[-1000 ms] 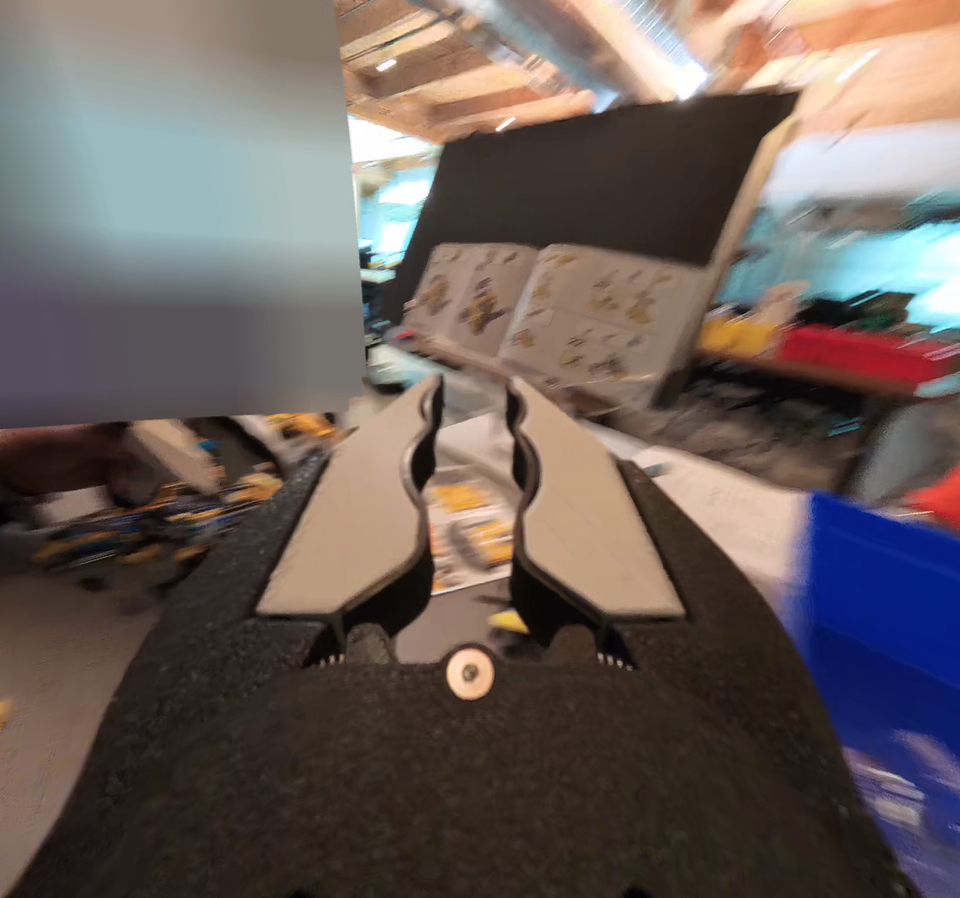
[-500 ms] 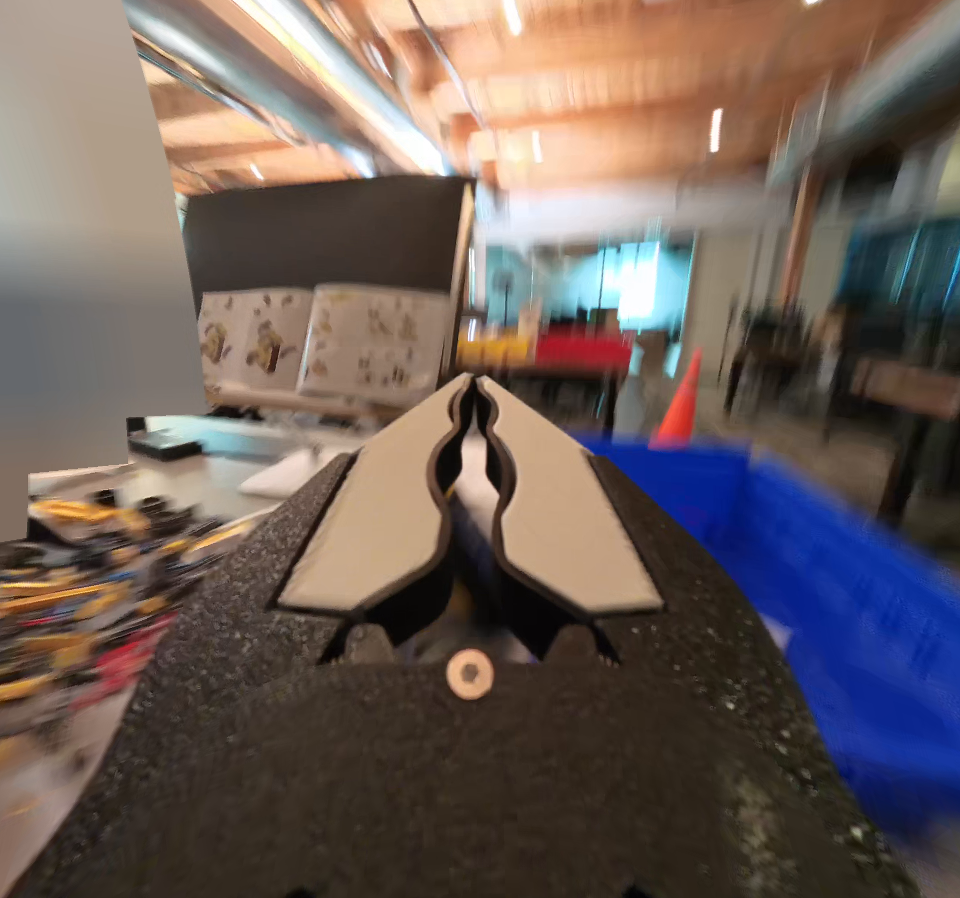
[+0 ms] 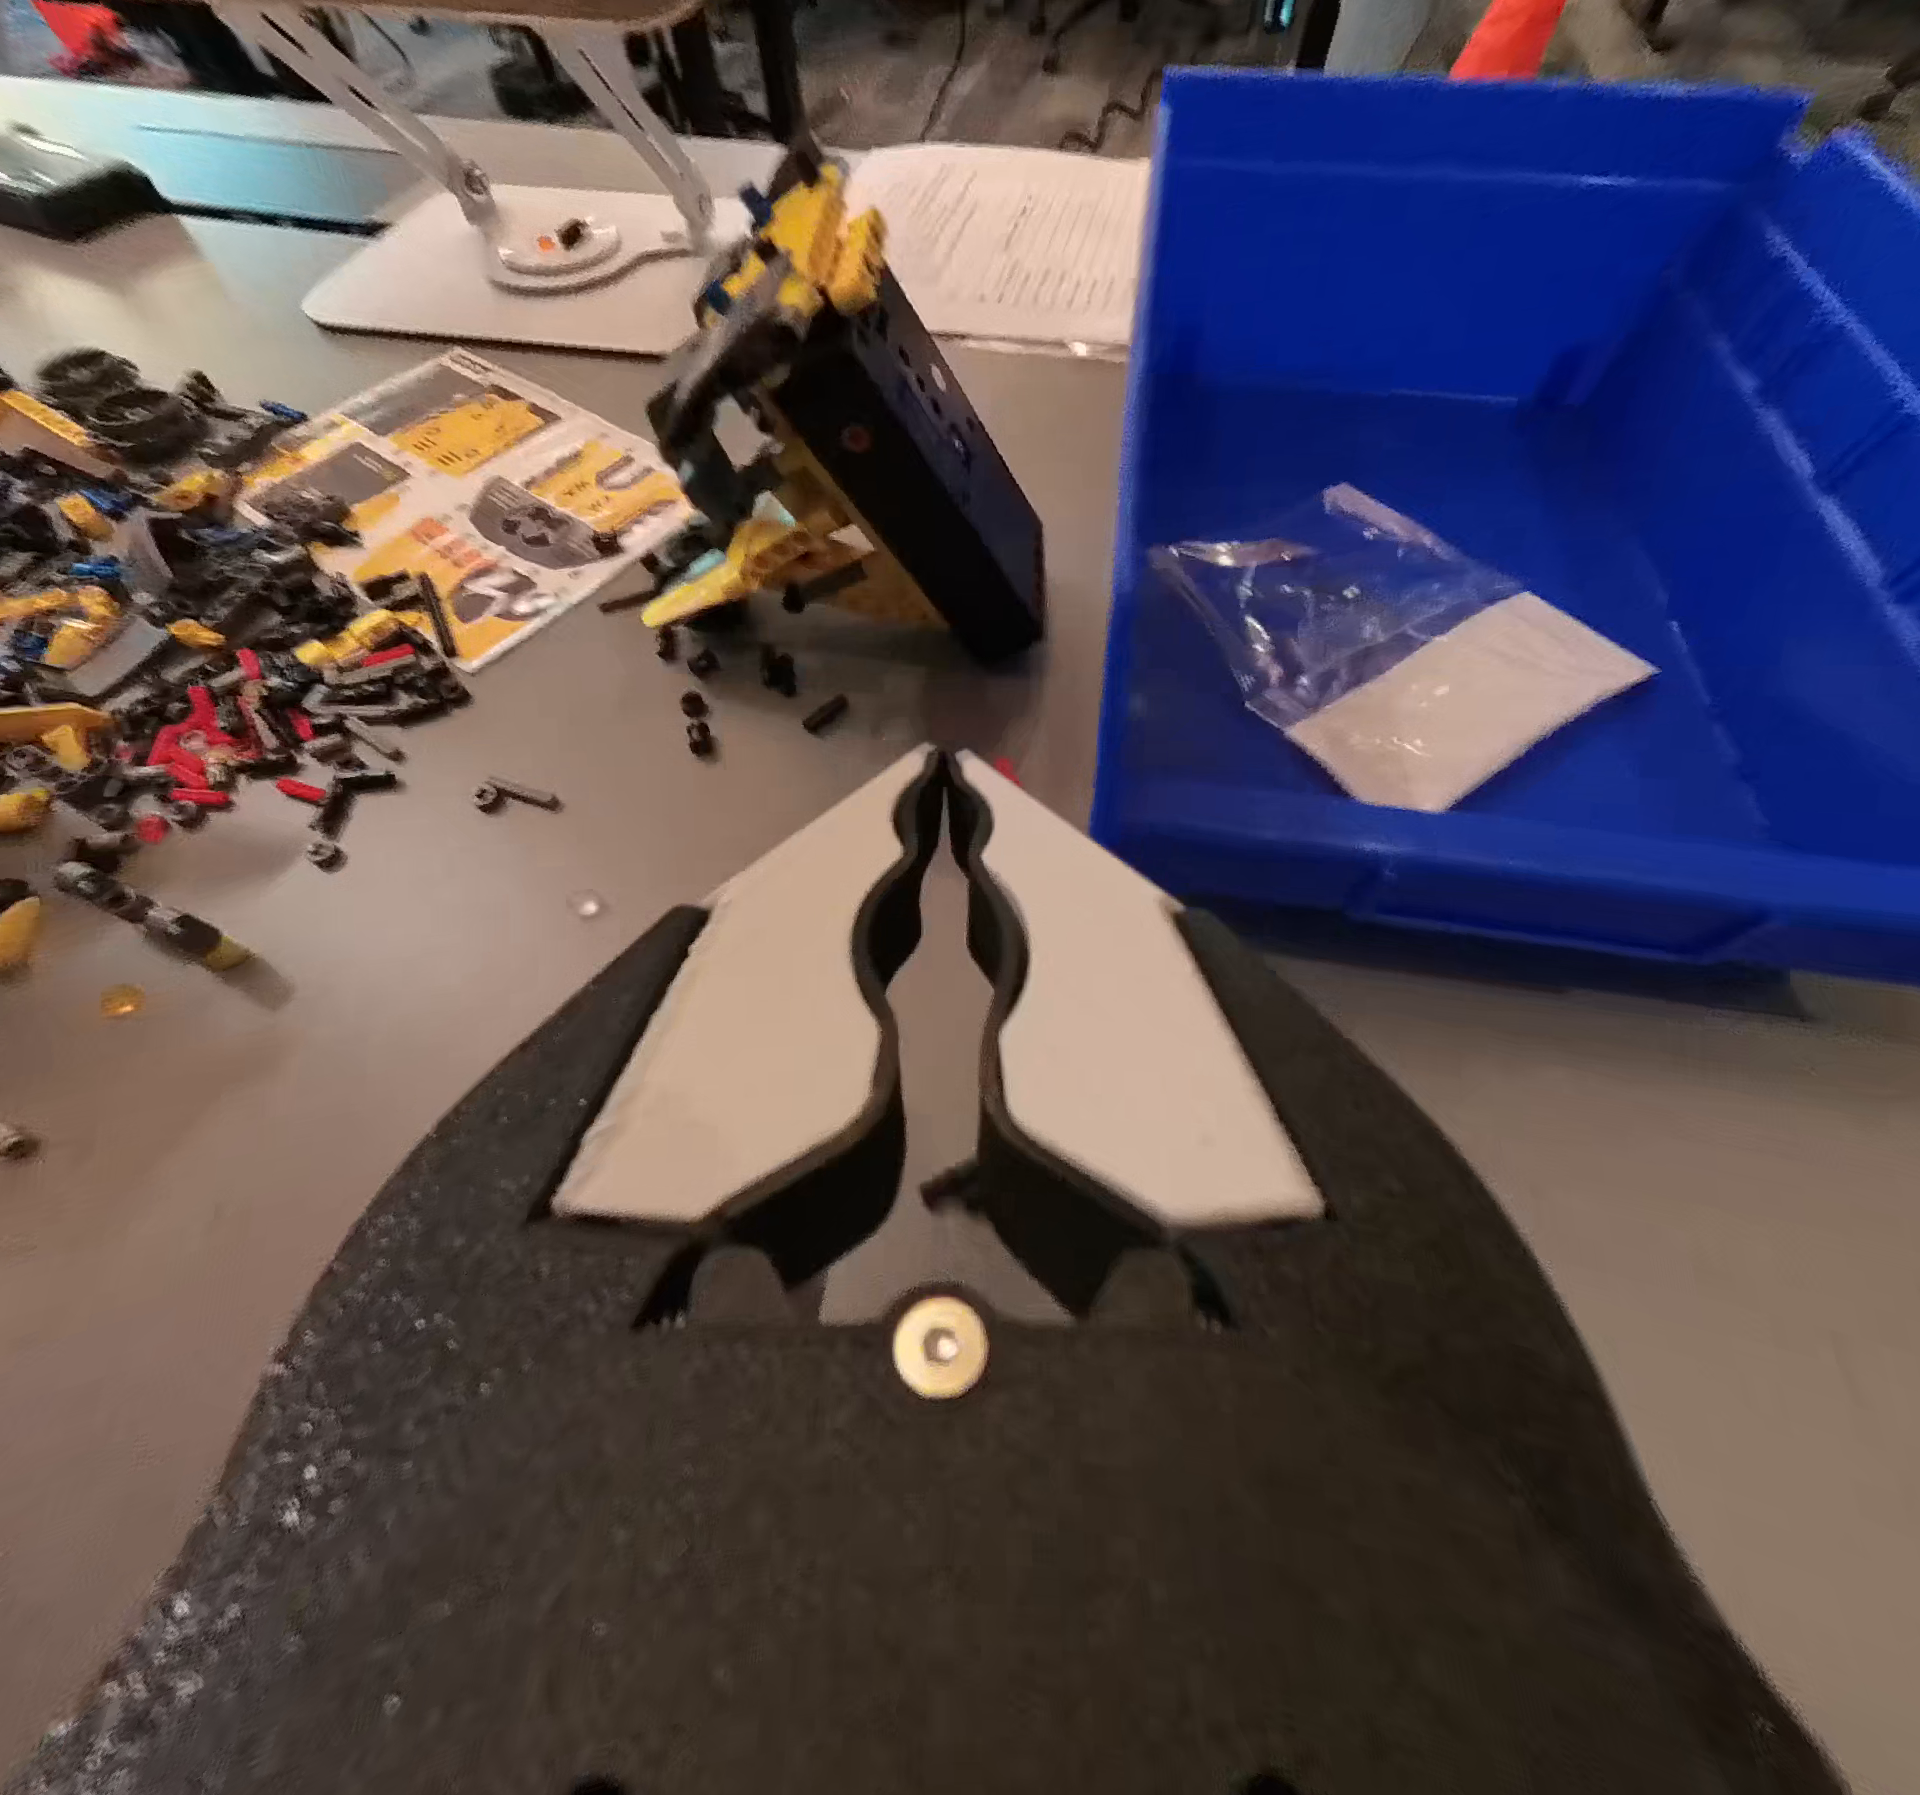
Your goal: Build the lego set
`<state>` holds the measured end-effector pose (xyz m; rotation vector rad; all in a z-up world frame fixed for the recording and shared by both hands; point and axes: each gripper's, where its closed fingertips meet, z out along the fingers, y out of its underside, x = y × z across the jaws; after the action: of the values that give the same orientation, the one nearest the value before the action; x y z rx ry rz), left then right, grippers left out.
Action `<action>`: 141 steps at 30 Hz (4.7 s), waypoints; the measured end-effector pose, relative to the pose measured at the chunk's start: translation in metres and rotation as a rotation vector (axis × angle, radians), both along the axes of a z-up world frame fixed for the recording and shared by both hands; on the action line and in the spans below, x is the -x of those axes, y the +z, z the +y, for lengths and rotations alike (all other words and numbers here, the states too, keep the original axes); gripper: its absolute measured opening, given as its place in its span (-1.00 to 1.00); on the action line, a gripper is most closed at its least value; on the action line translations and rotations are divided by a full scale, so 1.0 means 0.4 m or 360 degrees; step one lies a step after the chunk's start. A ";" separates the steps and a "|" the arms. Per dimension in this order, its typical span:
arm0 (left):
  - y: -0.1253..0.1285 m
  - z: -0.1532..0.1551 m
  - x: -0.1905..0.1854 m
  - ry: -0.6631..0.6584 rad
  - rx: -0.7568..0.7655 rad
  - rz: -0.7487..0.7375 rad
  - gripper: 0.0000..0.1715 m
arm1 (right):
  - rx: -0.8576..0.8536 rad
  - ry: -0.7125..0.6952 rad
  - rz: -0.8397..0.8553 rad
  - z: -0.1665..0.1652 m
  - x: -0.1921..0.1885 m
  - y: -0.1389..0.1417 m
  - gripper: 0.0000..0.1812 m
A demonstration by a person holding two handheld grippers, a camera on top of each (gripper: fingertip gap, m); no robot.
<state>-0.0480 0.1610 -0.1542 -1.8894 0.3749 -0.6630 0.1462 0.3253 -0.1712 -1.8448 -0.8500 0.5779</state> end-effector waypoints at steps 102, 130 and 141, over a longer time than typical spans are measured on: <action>0.106 -0.154 -0.242 -0.0991 0.0407 -0.1243 -0.90 | -0.1425 0.1253 0.0434 -0.561 0.286 0.151 -0.96; 0.081 -0.130 -0.220 -0.0834 0.0363 -0.1134 -0.98 | -0.1426 0.0969 0.0502 -0.517 0.264 0.154 -0.83; 0.079 -0.127 -0.220 -0.0816 0.0352 -0.1122 -0.98 | -0.1335 0.1067 0.0470 -0.532 0.278 0.130 -0.86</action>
<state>0.0399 0.1104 -0.1225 -1.6245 0.3290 -1.7052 0.0352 0.1125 -0.1192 -0.6801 -1.2619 0.7278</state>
